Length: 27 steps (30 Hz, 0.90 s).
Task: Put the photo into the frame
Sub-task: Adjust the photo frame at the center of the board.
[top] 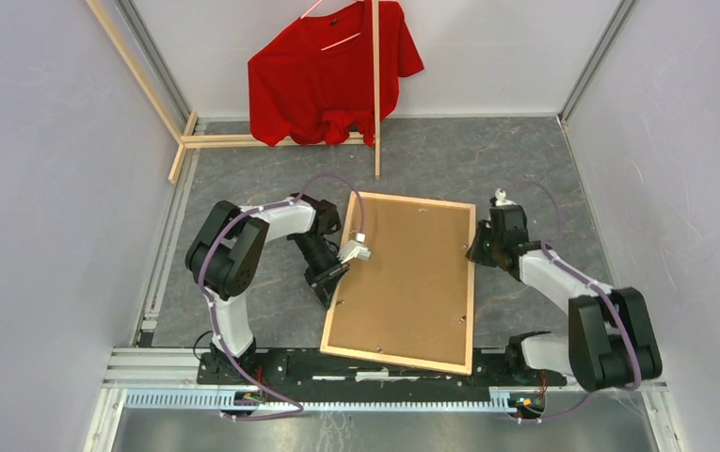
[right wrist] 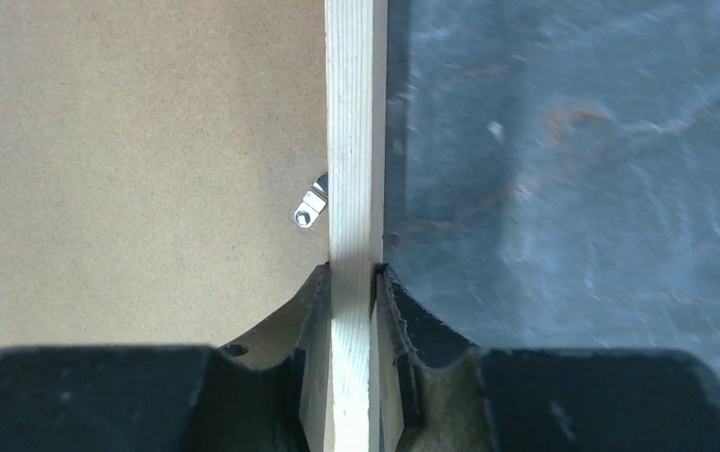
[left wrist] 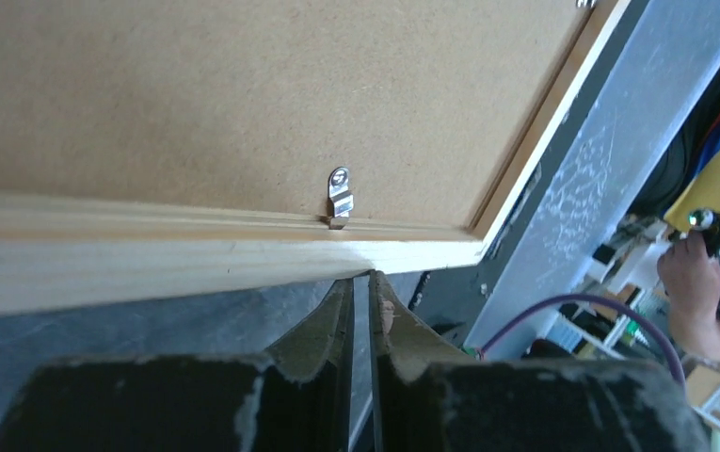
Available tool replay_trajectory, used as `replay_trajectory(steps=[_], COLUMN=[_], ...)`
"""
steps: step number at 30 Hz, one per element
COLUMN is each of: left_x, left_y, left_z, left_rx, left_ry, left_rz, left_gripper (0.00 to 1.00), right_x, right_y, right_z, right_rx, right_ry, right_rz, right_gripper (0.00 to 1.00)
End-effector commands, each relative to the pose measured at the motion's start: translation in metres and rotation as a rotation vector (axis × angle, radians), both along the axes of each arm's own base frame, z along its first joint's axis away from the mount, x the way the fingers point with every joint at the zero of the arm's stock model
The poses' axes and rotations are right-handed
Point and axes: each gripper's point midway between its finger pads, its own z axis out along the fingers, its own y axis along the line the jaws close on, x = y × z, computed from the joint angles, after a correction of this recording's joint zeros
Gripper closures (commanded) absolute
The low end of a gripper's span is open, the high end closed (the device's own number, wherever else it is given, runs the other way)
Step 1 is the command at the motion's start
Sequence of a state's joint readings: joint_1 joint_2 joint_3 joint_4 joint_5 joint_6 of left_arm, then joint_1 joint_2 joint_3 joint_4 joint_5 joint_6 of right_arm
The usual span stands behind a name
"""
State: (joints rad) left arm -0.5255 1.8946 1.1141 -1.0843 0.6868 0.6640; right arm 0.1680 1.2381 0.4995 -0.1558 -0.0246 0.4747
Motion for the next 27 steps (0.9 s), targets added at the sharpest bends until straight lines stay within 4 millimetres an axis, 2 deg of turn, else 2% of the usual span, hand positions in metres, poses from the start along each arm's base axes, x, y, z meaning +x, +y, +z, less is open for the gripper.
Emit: replay_trajectory(steps=[1, 6, 12, 15, 17, 19, 22, 24, 26, 27], left_x=[0.000, -0.004, -0.011, -0.015, -0.015, -0.009, 0.018, 0.049, 0.094, 0.123], left_y=[-0.035, -0.033, -0.035, -0.037, -0.036, -0.035, -0.034, -0.028, -0.018, -0.011], left_z=[0.011, 0.007, 0.011, 0.013, 0.020, 0.032, 0.049, 0.059, 0.066, 0.070], left_rx=[-0.193, -0.177, -0.201, -0.201, -0.205, -0.212, -0.206, -0.187, -0.164, -0.149], left_ry=[-0.036, -0.013, -0.002, 0.000, -0.007, -0.041, -0.157, -0.243, -0.326, -0.381], left_rz=[-0.069, -0.088, -0.126, -0.149, -0.167, -0.185, -0.178, -0.133, -0.032, 0.041], left_gripper=[0.85, 0.84, 0.78, 0.72, 0.65, 0.62, 0.61, 0.61, 0.62, 0.62], right_x=[0.014, 0.046, 0.062, 0.067, 0.070, 0.075, 0.081, 0.081, 0.072, 0.065], right_y=[0.071, 0.106, 0.153, 0.157, 0.157, 0.155, 0.144, 0.133, 0.121, 0.115], right_z=[0.019, 0.022, 0.013, 0.008, 0.008, 0.010, 0.024, 0.037, 0.048, 0.052], right_rx=[0.180, 0.198, 0.199, 0.183, 0.175, 0.146, 0.083, 0.044, 0.021, 0.017], right_ry=[0.015, 0.029, 0.078, 0.088, 0.079, 0.075, 0.040, 0.006, -0.017, -0.028], right_rz=[0.232, 0.309, 0.407, 0.406, 0.409, 0.418, 0.397, 0.359, 0.328, 0.316], right_gripper=[0.73, 0.69, 0.63, 0.56, 0.46, 0.35, 0.23, 0.17, 0.15, 0.15])
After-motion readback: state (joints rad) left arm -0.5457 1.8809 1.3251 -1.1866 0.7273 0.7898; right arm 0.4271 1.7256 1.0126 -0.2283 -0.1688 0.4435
